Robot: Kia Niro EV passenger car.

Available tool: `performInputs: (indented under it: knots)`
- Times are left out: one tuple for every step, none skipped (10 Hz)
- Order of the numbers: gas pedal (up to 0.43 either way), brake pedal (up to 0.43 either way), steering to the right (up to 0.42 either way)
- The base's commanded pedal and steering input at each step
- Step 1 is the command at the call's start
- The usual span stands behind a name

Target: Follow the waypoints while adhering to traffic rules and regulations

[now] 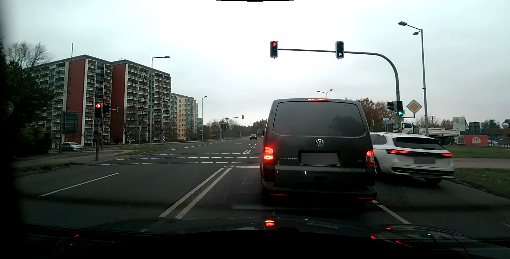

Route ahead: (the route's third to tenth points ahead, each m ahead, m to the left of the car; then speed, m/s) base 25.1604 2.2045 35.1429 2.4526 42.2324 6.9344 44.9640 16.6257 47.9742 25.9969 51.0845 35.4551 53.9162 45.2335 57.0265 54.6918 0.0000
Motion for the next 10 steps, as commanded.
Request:
performInputs:
  knots:
    - [0.0, 0.372, -0.006]
    - [0.0, 0.372, -0.006]
    - [0.0, 0.372, -0.006]
    - [0.0, 0.372, -0.006]
    - [0.0, 0.372, -0.006]
    - [0.0, 0.372, -0.006]
    - [0.0, 0.372, -0.006]
    - [0.0, 0.372, -0.006]
    - [0.0, 0.372, -0.006]
    - [0.0, 0.39, -0.006]
